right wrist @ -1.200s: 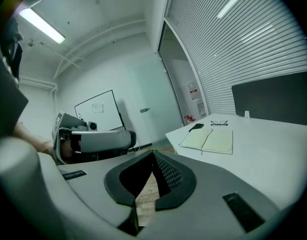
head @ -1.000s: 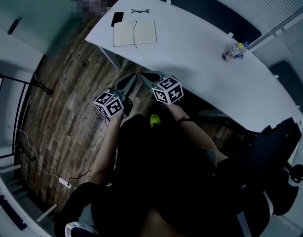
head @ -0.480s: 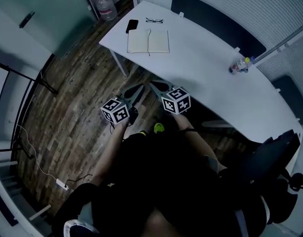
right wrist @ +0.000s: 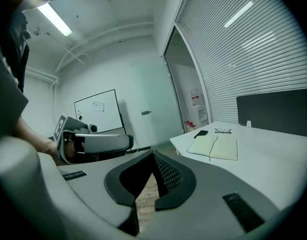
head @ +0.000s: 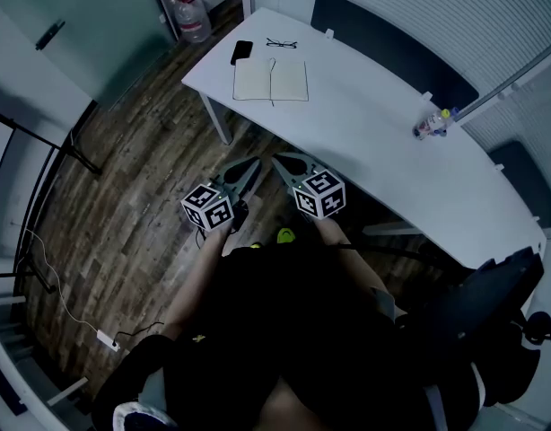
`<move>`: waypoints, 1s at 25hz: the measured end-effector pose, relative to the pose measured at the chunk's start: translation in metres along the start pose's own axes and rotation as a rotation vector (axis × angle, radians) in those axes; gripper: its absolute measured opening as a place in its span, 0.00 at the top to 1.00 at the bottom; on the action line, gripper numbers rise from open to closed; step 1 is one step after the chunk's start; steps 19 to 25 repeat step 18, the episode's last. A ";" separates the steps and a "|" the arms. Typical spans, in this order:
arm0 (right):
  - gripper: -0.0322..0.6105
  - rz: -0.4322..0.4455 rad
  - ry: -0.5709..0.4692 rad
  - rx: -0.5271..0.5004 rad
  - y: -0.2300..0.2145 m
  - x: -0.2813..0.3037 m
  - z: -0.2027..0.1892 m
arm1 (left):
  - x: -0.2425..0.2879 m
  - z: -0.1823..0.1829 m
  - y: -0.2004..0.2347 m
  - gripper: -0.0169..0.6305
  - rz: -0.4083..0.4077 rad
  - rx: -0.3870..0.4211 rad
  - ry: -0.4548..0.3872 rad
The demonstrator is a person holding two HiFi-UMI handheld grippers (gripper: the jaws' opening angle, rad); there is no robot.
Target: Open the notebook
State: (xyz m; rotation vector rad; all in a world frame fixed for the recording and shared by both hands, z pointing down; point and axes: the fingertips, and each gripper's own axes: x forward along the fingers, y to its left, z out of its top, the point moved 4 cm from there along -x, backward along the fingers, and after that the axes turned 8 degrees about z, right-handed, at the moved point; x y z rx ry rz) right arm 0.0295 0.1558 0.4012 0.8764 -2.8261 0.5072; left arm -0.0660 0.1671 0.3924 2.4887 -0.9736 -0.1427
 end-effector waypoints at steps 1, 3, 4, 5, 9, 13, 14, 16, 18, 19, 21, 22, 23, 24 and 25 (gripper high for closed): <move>0.97 -0.002 -0.002 -0.001 0.001 0.000 0.000 | 0.000 0.000 0.000 0.95 -0.003 0.001 -0.001; 0.97 -0.004 -0.003 -0.003 0.002 0.001 0.000 | 0.001 0.001 -0.001 0.95 -0.008 0.001 -0.003; 0.97 -0.003 -0.004 -0.003 0.003 0.001 0.000 | 0.001 0.001 -0.001 0.95 -0.009 0.001 -0.003; 0.97 -0.003 -0.006 -0.002 0.004 0.001 -0.001 | 0.001 0.001 -0.002 0.95 -0.011 0.002 -0.003; 0.97 -0.008 -0.016 -0.003 0.003 -0.002 0.000 | 0.005 0.002 -0.007 0.95 -0.020 0.007 0.000; 0.97 -0.014 -0.027 -0.001 0.001 -0.005 0.000 | 0.008 0.000 -0.010 0.95 -0.028 0.006 0.007; 0.97 -0.014 -0.028 -0.001 0.001 -0.006 -0.001 | 0.009 -0.001 -0.011 0.95 -0.029 0.004 0.009; 0.97 -0.011 -0.030 -0.002 0.000 -0.009 -0.001 | 0.012 -0.003 -0.014 0.95 -0.029 0.001 0.013; 0.97 -0.009 -0.032 -0.003 -0.002 -0.012 -0.001 | 0.016 -0.004 -0.017 0.95 -0.029 -0.001 0.017; 0.97 -0.009 -0.032 -0.003 -0.002 -0.012 -0.001 | 0.016 -0.004 -0.017 0.95 -0.029 -0.001 0.017; 0.97 -0.009 -0.032 -0.003 -0.002 -0.012 -0.001 | 0.016 -0.004 -0.017 0.95 -0.029 -0.001 0.017; 0.97 -0.009 -0.032 -0.003 -0.002 -0.012 -0.001 | 0.016 -0.004 -0.017 0.95 -0.029 -0.001 0.017; 0.97 -0.009 -0.032 -0.003 -0.002 -0.012 -0.001 | 0.016 -0.004 -0.017 0.95 -0.029 -0.001 0.017; 0.97 -0.009 -0.032 -0.003 -0.002 -0.012 -0.001 | 0.016 -0.004 -0.017 0.95 -0.029 -0.001 0.017; 0.97 -0.009 -0.032 -0.003 -0.002 -0.012 -0.001 | 0.016 -0.004 -0.017 0.95 -0.029 -0.001 0.017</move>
